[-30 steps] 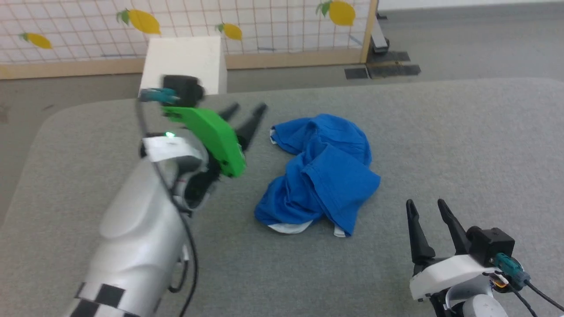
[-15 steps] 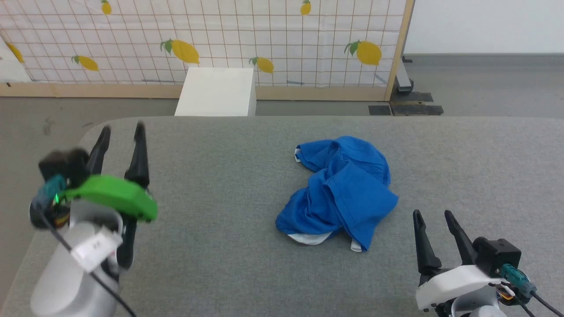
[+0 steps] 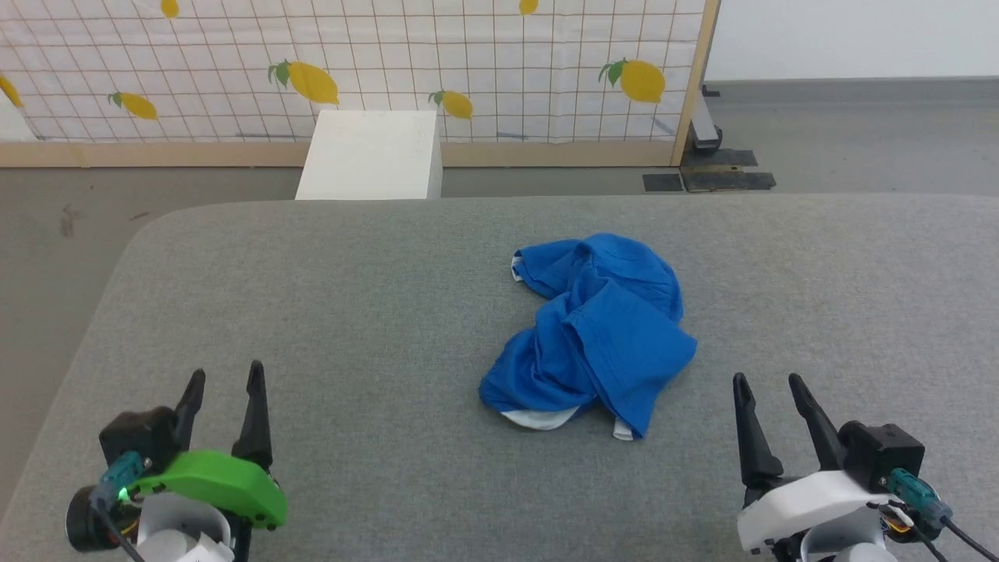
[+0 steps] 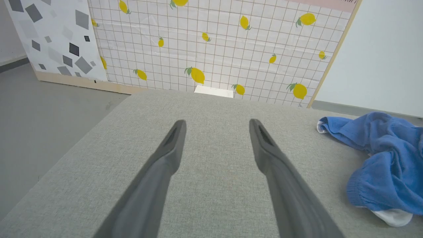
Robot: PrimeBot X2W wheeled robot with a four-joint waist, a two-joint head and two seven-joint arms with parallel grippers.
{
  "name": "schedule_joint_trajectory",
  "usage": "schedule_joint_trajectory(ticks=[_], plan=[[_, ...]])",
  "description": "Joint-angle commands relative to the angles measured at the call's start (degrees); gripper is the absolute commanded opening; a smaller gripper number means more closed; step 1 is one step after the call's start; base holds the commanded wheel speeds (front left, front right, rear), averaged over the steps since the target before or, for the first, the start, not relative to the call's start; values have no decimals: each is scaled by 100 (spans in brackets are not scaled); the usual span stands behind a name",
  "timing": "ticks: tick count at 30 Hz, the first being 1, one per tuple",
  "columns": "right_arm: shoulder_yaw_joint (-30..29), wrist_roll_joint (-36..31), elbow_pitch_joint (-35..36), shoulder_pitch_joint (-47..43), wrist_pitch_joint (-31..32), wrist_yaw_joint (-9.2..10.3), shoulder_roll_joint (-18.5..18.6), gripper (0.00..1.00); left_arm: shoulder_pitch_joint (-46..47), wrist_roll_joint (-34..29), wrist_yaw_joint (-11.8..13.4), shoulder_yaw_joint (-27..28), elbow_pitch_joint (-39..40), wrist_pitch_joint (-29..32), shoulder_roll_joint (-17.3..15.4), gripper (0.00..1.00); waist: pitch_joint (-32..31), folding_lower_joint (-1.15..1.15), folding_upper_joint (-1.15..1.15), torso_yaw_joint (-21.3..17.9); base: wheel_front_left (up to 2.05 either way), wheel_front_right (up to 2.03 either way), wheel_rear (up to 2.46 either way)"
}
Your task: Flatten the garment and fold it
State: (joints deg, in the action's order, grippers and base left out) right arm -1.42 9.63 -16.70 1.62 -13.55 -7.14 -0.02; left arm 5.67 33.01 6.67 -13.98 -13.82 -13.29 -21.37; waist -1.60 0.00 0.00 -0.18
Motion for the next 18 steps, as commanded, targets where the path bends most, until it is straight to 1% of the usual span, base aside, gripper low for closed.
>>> schedule_joint_trajectory(ticks=[1, 6, 10, 16, 18], plan=[[3, -3, -1, -64, 16, -35, 2, 100, -133, -36, 42, 1, 51, -52, 10, 100, 6, 0, 0, -7, 0, 0, 0], [-36, -14, 1, -58, 49, -35, 2, 100, -274, -17, 76, 9, 147, -71, 25, 100, 2, 0, 0, 24, 0, 0, 0], [47, -103, 99, 113, 289, -35, 2, 100, -321, 13, 86, -14, 205, -13, 18, 100, 62, 0, 0, 45, 0, 0, 0], [514, -319, 194, 908, 1330, -35, 2, 100, -254, 37, 107, -35, 340, 32, 32, 100, 344, 0, 0, 116, 0, 0, 0], [759, -396, 133, 1268, 1835, -35, 2, 100, -204, 47, 111, -40, 374, 32, 54, 100, 465, 0, 0, 171, 0, 0, 0]])
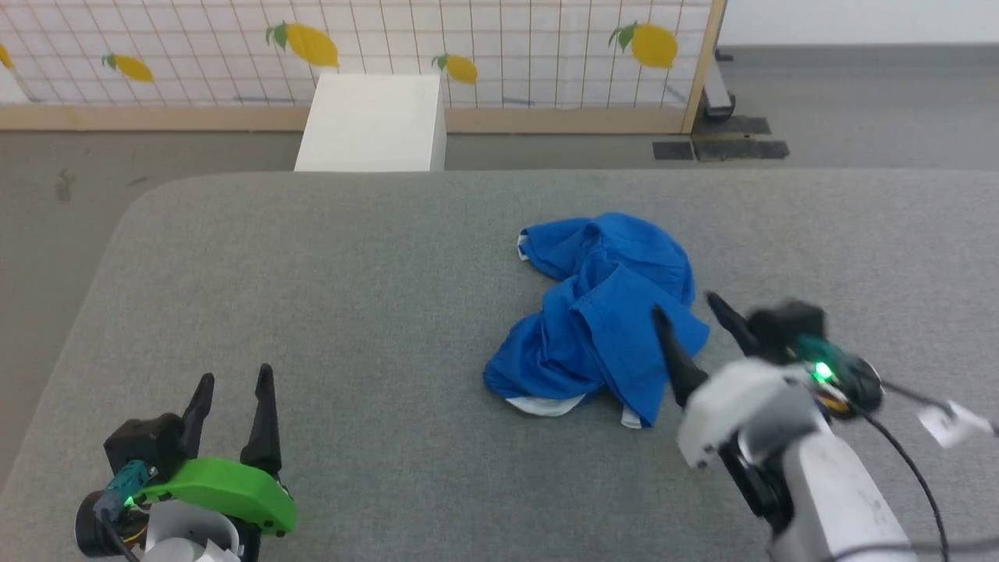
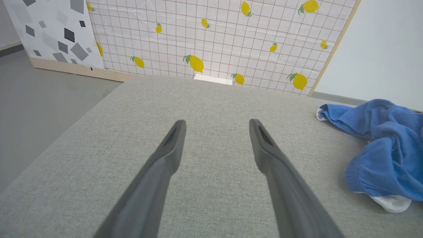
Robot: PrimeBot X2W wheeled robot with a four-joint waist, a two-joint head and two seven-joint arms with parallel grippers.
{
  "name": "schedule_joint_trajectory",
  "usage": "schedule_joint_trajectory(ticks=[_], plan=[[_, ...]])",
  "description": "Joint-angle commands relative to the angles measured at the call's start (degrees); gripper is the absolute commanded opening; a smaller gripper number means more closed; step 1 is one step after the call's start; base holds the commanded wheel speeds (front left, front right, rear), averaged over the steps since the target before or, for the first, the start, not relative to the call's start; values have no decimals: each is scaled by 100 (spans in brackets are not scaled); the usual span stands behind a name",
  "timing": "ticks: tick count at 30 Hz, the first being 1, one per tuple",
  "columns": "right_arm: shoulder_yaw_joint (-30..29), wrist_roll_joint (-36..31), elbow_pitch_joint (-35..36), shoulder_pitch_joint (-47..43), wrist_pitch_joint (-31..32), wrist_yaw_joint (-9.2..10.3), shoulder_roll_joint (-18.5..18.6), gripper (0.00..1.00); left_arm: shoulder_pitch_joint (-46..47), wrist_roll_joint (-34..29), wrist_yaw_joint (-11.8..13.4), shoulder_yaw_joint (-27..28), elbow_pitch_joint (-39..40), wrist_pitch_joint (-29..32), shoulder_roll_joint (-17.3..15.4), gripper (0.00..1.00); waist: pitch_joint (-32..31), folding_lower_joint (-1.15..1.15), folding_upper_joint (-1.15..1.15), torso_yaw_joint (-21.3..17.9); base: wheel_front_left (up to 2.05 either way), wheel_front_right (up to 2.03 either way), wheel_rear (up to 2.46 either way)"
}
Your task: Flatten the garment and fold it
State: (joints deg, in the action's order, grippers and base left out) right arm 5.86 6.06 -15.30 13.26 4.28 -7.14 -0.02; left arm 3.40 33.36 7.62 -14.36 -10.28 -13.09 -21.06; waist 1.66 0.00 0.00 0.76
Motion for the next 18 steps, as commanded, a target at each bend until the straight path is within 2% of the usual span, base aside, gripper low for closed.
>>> schedule_joint_trajectory(ticks=[1, 6, 10, 17, 18], plan=[[135, -66, -45, 252, 265, -35, 2, 100, 47, 22, 14, -2, 32, 10, 35, 100, 198, 0, 0, 106, 0, 0, 0], [636, -92, -335, 949, 1367, -35, 33, 100, 213, 26, -23, -38, 24, -14, 93, 100, 450, 0, 0, 292, 0, 0, 0], [783, -240, -549, 1231, 1969, -35, 89, 100, 317, 48, -57, -46, -37, -39, 144, 100, 580, 0, 0, 429, 0, 0, 0], [814, -393, -760, 1379, 2296, -35, 105, 100, 462, 102, -134, -59, -172, -68, 208, 100, 735, 0, 0, 581, 0, 0, 0], [801, -393, -769, 1392, 2297, -35, 105, 41, 478, 105, -146, -57, -194, -74, 210, 100, 747, 0, 0, 588, 0, 0, 0]])
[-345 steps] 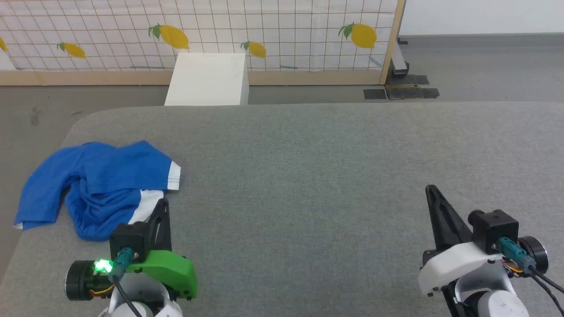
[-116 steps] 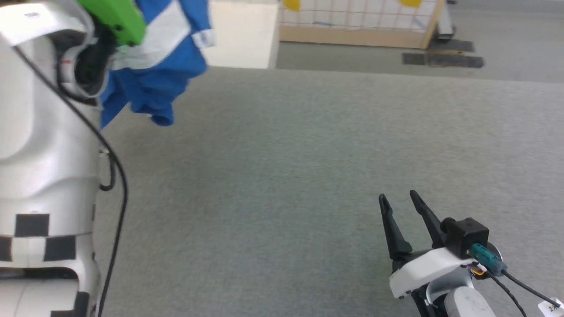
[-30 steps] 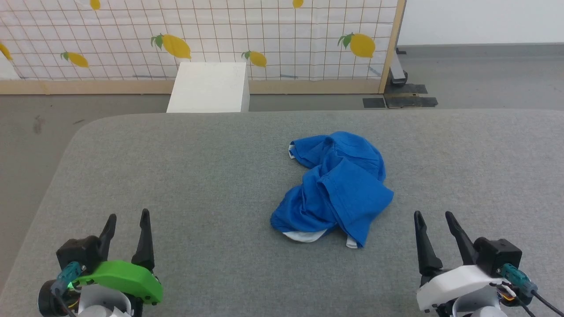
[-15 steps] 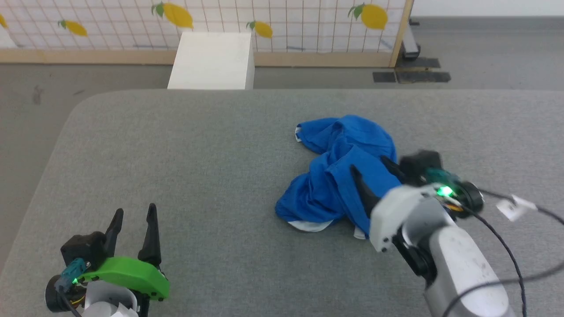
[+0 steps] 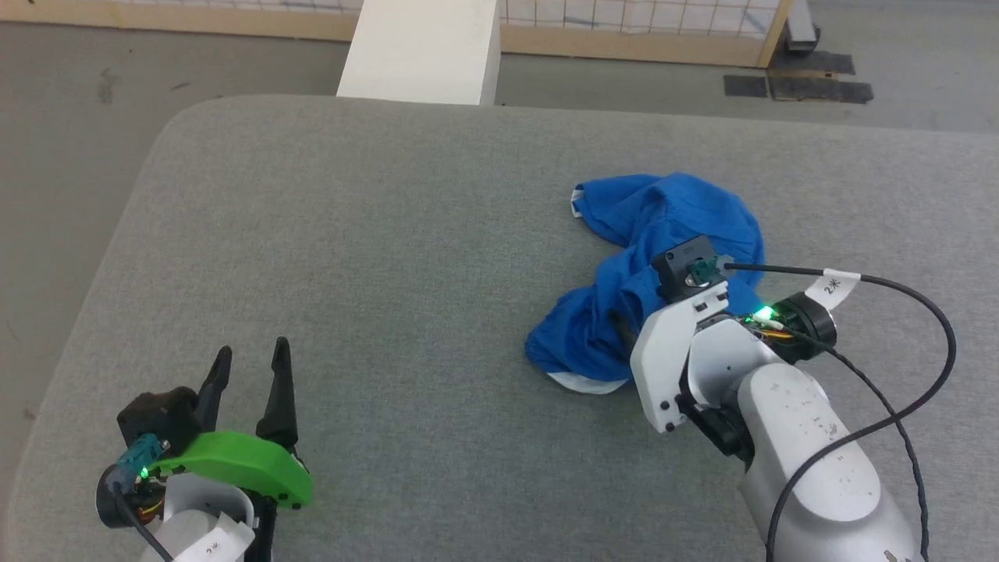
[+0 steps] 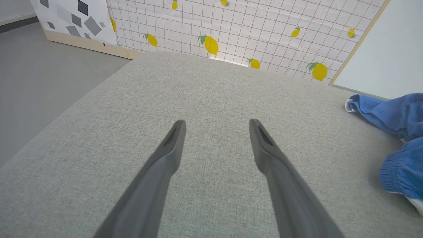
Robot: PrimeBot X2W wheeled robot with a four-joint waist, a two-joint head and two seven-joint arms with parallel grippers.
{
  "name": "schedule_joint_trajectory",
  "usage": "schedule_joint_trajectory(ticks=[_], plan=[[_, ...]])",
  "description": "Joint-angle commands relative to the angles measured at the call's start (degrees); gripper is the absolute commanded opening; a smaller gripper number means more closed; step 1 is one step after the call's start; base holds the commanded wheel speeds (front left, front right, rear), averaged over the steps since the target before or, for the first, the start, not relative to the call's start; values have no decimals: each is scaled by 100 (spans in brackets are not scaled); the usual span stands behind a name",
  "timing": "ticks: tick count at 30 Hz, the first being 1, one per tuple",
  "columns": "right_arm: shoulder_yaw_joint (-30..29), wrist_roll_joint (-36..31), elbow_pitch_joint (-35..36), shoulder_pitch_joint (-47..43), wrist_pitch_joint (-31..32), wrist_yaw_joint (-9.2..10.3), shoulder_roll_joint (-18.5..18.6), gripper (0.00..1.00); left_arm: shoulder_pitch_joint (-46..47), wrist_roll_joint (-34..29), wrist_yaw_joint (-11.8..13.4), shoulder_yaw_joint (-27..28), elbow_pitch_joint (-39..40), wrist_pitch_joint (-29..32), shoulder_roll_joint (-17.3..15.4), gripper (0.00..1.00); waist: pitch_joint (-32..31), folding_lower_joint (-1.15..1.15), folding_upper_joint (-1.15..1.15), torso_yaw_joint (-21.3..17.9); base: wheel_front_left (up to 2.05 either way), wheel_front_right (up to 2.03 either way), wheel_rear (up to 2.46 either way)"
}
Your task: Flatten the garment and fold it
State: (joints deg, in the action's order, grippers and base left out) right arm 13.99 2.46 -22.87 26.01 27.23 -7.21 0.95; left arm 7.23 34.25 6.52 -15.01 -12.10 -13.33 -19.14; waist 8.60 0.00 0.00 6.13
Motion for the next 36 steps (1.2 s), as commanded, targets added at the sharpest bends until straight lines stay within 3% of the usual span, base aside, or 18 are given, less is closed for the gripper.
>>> schedule_joint_trajectory(ticks=[1, 2, 12, 19, 23, 30, 31, 32, 36], plan=[[-29, -32, -5, 123, -26, -28, 9, 25, 107, 18, -40, 9, -26, -54, 22, 100, 60, 0, 0, 53, 0, 0, 0], [-34, -33, -1, 130, -55, -28, 9, 0, 119, 21, -41, 10, -39, -57, 26, 100, 67, 0, 0, 53, 0, 0, 0], [-356, 349, 378, 122, -396, -28, 9, 0, 150, 27, -45, 6, -68, -82, 32, 100, -78, 0, 0, -172, 0, 0, 0], [-1984, 281, 1250, -444, -387, -28, 84, 0, 156, 36, -66, -46, -38, -84, 48, 100, -178, 0, 0, -365, 0, 0, 0], [-2932, 134, 1395, -1025, -137, -28, 89, 0, 230, 34, -97, -112, -52, -77, 87, 100, -160, 0, 0, -393, 0, 0, 0], [-3601, 186, 1001, -1724, 152, -28, 89, 0, 294, 47, -135, -165, -101, -78, 104, 100, -128, 0, 0, -427, 0, 0, 0], [-3623, 233, 941, -1729, 93, -28, 89, 36, 295, 53, -140, -171, -112, -77, 105, 100, -127, 0, 0, -432, 0, 0, 0], [-3616, 265, 902, -1725, 38, -28, 89, 100, 295, 58, -145, -178, -122, -71, 104, 100, -128, 0, 0, -435, 0, 0, 0], [-3553, 550, 992, -1599, -439, -28, 89, 100, 287, 72, -158, -210, -168, -57, 103, 100, -181, 0, 0, -433, 0, 0, 0]])
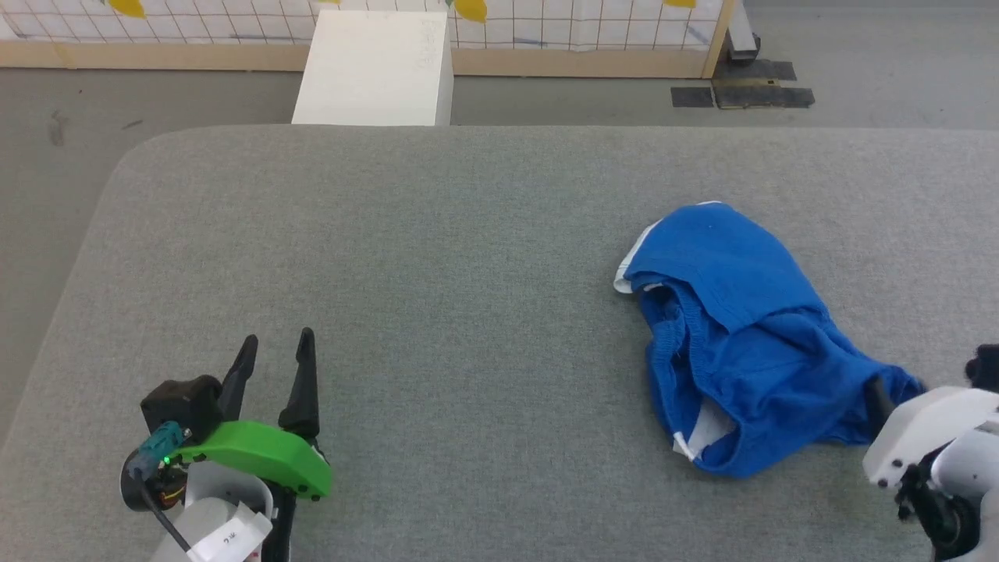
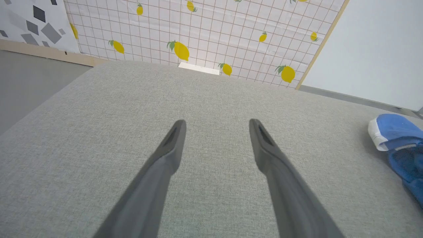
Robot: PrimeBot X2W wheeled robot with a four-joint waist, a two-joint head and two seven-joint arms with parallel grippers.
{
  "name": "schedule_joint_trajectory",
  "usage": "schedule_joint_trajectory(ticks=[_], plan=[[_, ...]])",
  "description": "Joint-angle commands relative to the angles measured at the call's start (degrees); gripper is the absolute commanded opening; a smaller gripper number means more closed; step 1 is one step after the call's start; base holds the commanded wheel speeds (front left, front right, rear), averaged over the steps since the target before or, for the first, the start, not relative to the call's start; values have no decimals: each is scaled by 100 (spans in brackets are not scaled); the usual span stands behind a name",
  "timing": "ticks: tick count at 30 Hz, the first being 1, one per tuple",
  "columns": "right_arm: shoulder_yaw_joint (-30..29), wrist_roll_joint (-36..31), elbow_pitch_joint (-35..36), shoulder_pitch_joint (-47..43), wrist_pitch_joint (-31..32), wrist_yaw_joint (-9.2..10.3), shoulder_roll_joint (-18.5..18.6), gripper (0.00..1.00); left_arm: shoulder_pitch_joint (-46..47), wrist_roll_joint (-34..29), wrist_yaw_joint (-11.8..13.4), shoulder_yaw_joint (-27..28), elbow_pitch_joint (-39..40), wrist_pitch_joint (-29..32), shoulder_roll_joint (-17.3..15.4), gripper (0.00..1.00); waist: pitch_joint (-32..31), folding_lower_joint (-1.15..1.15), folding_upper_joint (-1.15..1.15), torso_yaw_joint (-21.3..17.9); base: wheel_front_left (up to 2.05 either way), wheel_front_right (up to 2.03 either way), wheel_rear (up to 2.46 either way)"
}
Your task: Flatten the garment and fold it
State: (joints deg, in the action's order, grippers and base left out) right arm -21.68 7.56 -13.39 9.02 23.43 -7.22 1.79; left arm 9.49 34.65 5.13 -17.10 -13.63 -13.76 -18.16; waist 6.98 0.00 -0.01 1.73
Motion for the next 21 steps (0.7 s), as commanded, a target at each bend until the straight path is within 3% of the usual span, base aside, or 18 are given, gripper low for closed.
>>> schedule_joint_trajectory(ticks=[1, 5, 9, 14, 21], plan=[[49, 174, 143, 131, -272, -26, 6, 100, 58, 35, -24, -14, -30, -12, 8, 100, -52, 0, 1, 16, 0, 0, 0], [-29, 570, 538, 87, -1172, -26, 6, 100, 29, 63, -13, -32, -48, -9, 31, 100, -170, 0, 1, 15, 0, 0, 0], [-74, 754, 642, -141, -1610, -26, 6, 100, -47, 101, 10, -52, -35, -5, 72, 100, -288, 0, 1, -33, 0, 0, 0], [-30, 788, 586, -327, -1730, -26, 6, 100, -69, 155, -24, -130, 5, 29, 156, 100, -375, 0, 1, -161, 0, 0, 0], [144, 746, 576, -287, -1690, -26, 6, 100, 485, 144, -262, -511, -40, 368, 393, 100, -281, 0, 1, -435, 0, 0, 0]])
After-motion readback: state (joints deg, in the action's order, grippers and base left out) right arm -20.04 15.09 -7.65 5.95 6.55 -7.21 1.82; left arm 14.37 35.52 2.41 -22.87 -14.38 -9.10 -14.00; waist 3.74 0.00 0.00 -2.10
